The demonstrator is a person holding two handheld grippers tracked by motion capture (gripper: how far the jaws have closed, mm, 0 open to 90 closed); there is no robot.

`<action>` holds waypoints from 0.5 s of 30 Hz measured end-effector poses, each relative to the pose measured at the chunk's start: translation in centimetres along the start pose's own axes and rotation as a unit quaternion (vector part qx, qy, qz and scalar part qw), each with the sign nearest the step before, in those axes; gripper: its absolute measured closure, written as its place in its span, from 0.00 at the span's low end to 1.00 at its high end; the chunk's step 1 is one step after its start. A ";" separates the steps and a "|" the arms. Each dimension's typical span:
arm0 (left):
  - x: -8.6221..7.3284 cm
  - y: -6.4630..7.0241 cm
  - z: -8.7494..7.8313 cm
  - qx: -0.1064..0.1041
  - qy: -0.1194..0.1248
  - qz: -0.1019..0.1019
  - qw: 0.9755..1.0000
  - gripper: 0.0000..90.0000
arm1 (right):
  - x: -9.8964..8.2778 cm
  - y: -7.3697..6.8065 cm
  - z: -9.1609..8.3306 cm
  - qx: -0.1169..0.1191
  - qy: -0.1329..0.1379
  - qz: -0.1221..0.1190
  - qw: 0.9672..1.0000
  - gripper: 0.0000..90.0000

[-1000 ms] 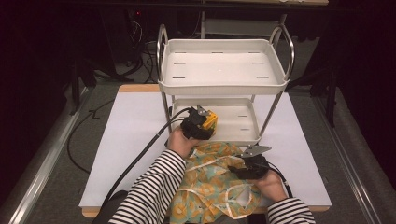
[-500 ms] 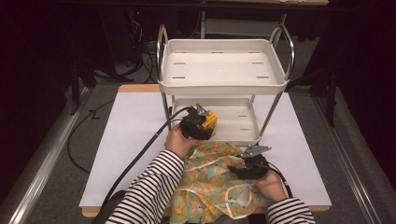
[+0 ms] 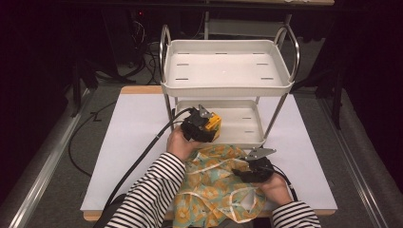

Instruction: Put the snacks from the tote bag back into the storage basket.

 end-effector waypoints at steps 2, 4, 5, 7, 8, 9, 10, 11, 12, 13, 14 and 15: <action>0.0 0.1 0.0 -0.002 0.003 0.000 1.000 0.44 | 0.0 0.0 0.0 0.000 0.002 0.000 1.000 0.49; -0.1 0.2 -0.1 -0.001 0.001 0.004 1.000 0.43 | 0.0 0.0 0.0 0.000 0.002 0.000 1.000 0.49; -0.2 0.1 -0.2 0.000 -0.001 0.011 1.000 0.43 | 0.0 0.0 0.0 0.000 0.002 0.000 1.000 0.49; -0.2 0.1 -0.4 0.000 -0.001 0.018 1.000 0.43 | 0.0 0.0 0.0 -0.001 0.002 0.000 1.000 0.49; -0.1 0.3 -0.5 -0.009 0.004 0.014 1.000 0.43 | 0.0 0.0 0.0 0.000 0.002 0.000 1.000 0.49; 0.0 0.3 -0.5 -0.009 0.005 0.013 1.000 0.43 | 0.0 0.0 0.0 0.000 0.002 0.000 1.000 0.49; 0.5 0.8 -0.3 -0.014 0.035 -0.017 0.999 0.43 | 0.0 0.0 0.0 0.000 0.000 0.000 1.000 0.49; 0.7 0.9 -0.2 -0.013 0.044 -0.027 0.999 0.43 | 0.0 0.0 0.0 0.000 0.001 0.000 1.000 0.49; 0.7 0.8 -0.3 -0.013 0.042 -0.024 0.999 0.43 | 0.0 0.0 0.0 0.000 0.002 0.000 1.000 0.49; 0.6 0.8 -0.5 -0.013 0.034 -0.013 0.999 0.43 | 0.0 0.0 0.0 0.000 0.002 0.000 1.000 0.49; 0.5 0.7 -0.7 -0.012 0.030 -0.007 0.999 0.43 | 0.0 0.0 0.0 0.000 0.002 0.000 1.000 0.49; 0.5 0.7 -0.8 -0.011 0.027 -0.001 1.000 0.43 | 0.0 0.0 0.0 0.000 0.002 0.000 1.000 0.49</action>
Point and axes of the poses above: each handheld gripper's, and its own axes: z roughly forward along the jaws, x roughly out of its top, y roughly to its right, the point moved 9 cm from there along z, roughly forward along the jaws, and after that the axes turned 4 degrees about -z, right-handed, at the moved point
